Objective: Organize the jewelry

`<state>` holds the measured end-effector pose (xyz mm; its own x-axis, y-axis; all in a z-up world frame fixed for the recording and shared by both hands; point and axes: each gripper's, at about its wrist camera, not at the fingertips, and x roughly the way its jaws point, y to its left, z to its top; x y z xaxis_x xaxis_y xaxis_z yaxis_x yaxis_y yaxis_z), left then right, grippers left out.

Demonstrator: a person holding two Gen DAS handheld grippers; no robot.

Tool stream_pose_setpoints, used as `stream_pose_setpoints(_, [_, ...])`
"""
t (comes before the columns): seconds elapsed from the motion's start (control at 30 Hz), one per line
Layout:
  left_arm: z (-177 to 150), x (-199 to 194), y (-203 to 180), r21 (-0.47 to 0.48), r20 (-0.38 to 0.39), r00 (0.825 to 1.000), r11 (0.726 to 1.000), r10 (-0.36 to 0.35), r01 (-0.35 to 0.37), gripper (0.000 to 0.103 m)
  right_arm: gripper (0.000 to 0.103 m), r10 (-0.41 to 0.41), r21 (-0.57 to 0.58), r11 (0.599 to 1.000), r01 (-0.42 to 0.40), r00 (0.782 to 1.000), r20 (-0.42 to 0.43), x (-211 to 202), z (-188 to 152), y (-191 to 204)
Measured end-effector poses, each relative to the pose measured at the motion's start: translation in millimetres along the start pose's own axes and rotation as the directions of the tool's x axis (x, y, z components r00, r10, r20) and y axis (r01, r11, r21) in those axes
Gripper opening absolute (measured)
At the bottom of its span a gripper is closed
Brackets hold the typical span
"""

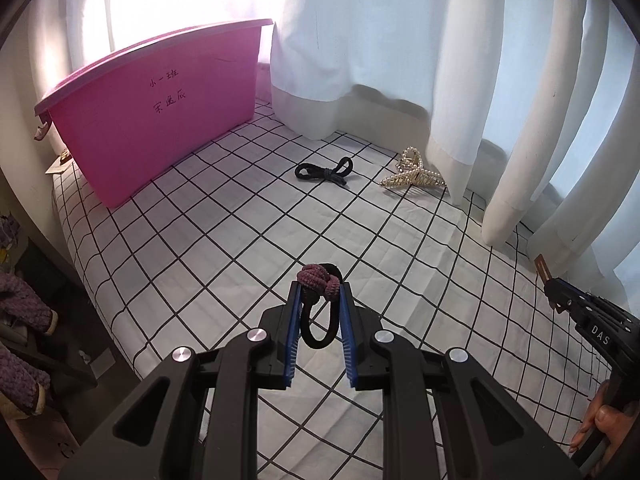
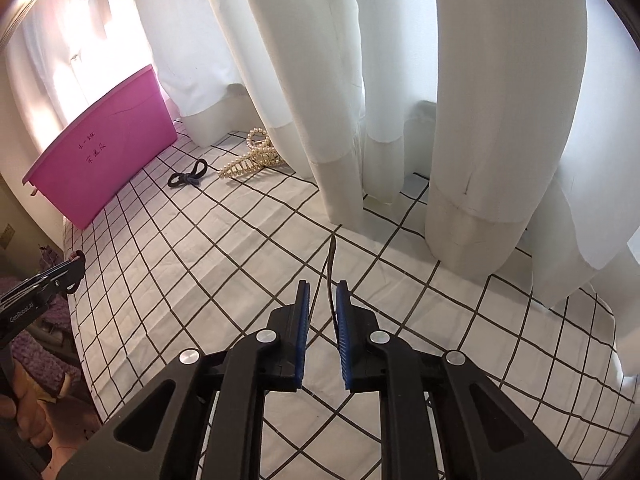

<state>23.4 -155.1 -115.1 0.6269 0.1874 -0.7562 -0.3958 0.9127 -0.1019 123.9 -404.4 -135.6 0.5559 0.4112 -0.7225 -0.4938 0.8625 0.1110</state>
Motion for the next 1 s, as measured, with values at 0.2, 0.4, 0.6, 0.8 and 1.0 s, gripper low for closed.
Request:
stream_pose_setpoints(0.2, [21,-37,7,-0.017,0.074,0.997,1.000,0.018,-0.017,0.018,0.013,0.064,-0.052,0.997,-0.060,0.996,0.067,-28,30,29])
stream_pose_setpoints(0.4, [52,-76,29,-0.045,0.157,0.987,0.999,0.035,-0.028,0.018,0.013,0.146,-0.119,0.984,-0.130,0.980,0.136,-48,72,74])
stream_pose_setpoints(0.6, [97,-97,73,-0.052,0.242,0.969,0.998,0.046,-0.034,0.019,0.013,0.224,-0.173,0.966,-0.189,0.953,0.205,-48,125,135])
stream_pose_setpoints(0.8, [162,-93,137,-0.029,0.290,0.956,0.999,0.033,-0.025,0.019,0.013,0.288,-0.184,0.951,-0.247,0.926,0.243,-22,184,215])
stream_pose_setpoints(1.0, [219,-64,210,-0.026,0.289,0.957,0.999,0.027,-0.021,0.019,0.013,0.331,-0.211,0.935,-0.286,0.917,0.223,18,235,300])
